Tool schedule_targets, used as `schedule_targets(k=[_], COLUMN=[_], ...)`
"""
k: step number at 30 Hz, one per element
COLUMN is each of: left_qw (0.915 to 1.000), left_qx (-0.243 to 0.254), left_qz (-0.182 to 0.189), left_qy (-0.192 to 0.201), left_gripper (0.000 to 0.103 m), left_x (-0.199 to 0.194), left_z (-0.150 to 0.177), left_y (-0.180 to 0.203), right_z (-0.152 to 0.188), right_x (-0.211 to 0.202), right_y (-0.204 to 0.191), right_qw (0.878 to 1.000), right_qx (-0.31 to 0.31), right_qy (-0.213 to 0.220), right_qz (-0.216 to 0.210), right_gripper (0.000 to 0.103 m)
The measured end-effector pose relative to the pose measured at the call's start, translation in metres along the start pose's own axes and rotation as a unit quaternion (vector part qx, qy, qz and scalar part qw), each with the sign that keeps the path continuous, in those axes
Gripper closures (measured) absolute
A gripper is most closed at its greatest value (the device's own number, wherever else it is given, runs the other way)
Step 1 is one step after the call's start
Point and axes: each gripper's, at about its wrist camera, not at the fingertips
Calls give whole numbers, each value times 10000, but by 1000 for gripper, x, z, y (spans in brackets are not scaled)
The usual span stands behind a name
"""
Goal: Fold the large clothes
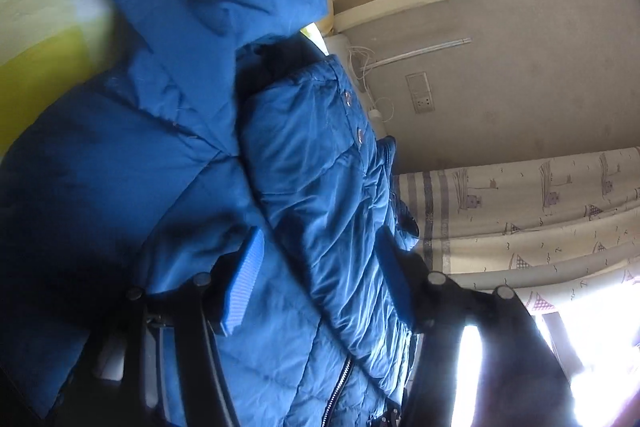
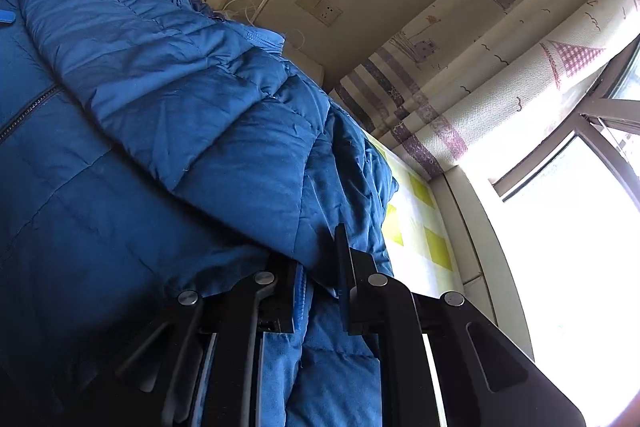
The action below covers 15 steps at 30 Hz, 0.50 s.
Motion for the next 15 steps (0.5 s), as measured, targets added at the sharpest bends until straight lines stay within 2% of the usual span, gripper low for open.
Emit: schedule_targets(k=[2,3,6,7,8,9,10,12,15], left_qw=[9989,9984,9973,9961,9945,9929,9922,9963,9950], left_qx=[205,324,698,863,1022,1130,1118,806,954], left_qz=[-243,-283,-217,-182,-221,-355,-497,-157,250], left_qy=[352,359,58,-41,-110,-136,-226,-262,-148], left_gripper=[36,33,26,27,30,58,80,88,91], left_x=[-10,-7,16,24,30,33,35,23,-22], left_z=[-5,-9,-20,-23,-25,-27,-29,-31,-19], left_y=[0,2,15,18,19,17,10,-4,0], right_z=[0,0,0,-1,-1,-1,-1,-1,1], right_x=[0,0,1,2,2,2,3,4,4], right_y=[-3,-4,-6,-6,-6,-5,-5,-2,14], right_qw=[10000,10000,9999,9999,9999,9999,10000,10000,9989], right_qx=[-52,-74,-91,-86,-83,-74,-47,51,445], right_qy=[-11,-21,-48,-54,-57,-61,-69,-74,-74], right_qz=[19,28,34,29,26,28,19,-31,-108], right_gripper=[91,91,91,91,91,91,91,91,91])
Point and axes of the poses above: each gripper's, at about its wrist camera, not at the fingertips, and x roughly the way its jaws point, y to its right, z to its underside, and after that the axes turned 10 degrees about y, right-handed
